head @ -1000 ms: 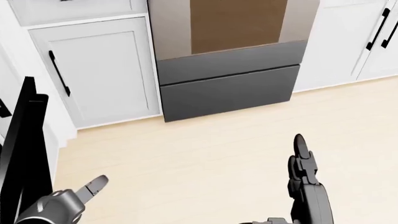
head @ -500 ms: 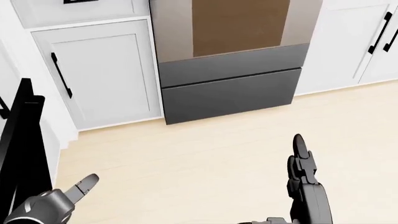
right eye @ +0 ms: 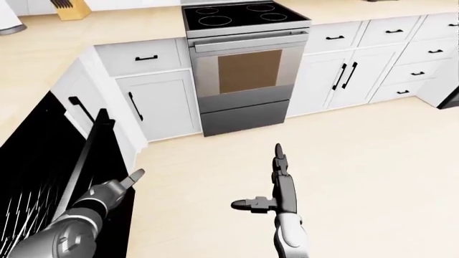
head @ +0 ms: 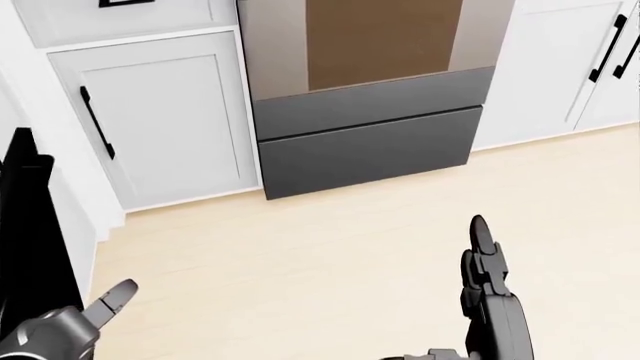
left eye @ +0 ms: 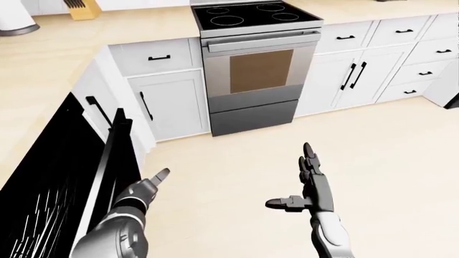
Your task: Close the dishwasher door
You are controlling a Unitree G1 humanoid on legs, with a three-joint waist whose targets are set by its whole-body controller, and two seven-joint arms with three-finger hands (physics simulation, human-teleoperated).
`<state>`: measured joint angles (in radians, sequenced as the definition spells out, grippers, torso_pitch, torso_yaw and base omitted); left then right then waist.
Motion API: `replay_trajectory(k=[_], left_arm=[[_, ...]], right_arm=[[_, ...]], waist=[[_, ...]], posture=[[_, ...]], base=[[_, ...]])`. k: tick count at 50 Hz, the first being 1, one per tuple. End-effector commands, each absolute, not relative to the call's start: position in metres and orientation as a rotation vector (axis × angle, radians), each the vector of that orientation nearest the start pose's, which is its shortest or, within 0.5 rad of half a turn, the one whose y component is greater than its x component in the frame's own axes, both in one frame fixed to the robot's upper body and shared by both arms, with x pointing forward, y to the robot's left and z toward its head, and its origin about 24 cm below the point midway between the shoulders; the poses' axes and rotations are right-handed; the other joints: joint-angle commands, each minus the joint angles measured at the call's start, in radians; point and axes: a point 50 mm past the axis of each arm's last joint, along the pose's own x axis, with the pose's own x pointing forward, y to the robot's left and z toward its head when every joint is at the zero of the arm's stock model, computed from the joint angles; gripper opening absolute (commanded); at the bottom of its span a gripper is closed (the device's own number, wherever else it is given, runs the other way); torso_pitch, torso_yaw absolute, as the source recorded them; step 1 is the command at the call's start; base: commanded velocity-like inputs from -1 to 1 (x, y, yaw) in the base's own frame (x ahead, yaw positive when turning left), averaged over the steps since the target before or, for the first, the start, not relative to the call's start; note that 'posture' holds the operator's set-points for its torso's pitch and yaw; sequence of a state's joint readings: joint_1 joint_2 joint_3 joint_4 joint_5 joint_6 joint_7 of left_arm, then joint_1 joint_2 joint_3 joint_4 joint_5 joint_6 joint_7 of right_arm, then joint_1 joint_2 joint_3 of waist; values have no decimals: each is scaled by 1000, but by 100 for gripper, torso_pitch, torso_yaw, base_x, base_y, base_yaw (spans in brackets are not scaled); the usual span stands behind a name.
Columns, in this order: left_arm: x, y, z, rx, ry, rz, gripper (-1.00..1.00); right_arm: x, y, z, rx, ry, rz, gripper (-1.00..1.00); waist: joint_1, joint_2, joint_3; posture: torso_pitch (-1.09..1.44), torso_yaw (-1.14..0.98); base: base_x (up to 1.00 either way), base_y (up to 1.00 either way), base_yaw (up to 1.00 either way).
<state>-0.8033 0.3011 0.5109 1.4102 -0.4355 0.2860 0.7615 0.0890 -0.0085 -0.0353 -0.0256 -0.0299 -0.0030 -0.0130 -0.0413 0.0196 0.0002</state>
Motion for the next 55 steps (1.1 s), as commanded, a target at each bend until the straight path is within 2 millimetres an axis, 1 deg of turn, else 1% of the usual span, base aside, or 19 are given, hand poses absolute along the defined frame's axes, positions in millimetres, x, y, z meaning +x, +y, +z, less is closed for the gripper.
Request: replay_trajectory(k=[1, 18, 28, 36, 55], left_arm=[[309, 275, -5, -333, 869, 1129, 100], [302, 286, -6, -346, 872, 1163, 100], [295, 293, -11, -329, 883, 1158, 100], [295, 296, -10, -315, 883, 1148, 100], [285, 308, -14, -325, 889, 1176, 100]], right_arm=[[240, -165, 43, -43, -29, -68, 100], [241, -164, 41, -39, -25, -65, 100], [242, -163, 41, -40, -24, -64, 100], [242, -163, 41, -40, -25, -64, 100], [242, -162, 41, -41, -26, -62, 100]], waist=[[9, 7, -20], [5, 13, -20], [4, 16, -18], [4, 19, -16], [0, 23, -14]], posture=[[0, 0], [0, 0], [0, 0], [0, 0], [0, 0]], base=[[0, 0, 0], [0, 0, 0], [0, 0, 0], [0, 0, 0], [0, 0, 0]])
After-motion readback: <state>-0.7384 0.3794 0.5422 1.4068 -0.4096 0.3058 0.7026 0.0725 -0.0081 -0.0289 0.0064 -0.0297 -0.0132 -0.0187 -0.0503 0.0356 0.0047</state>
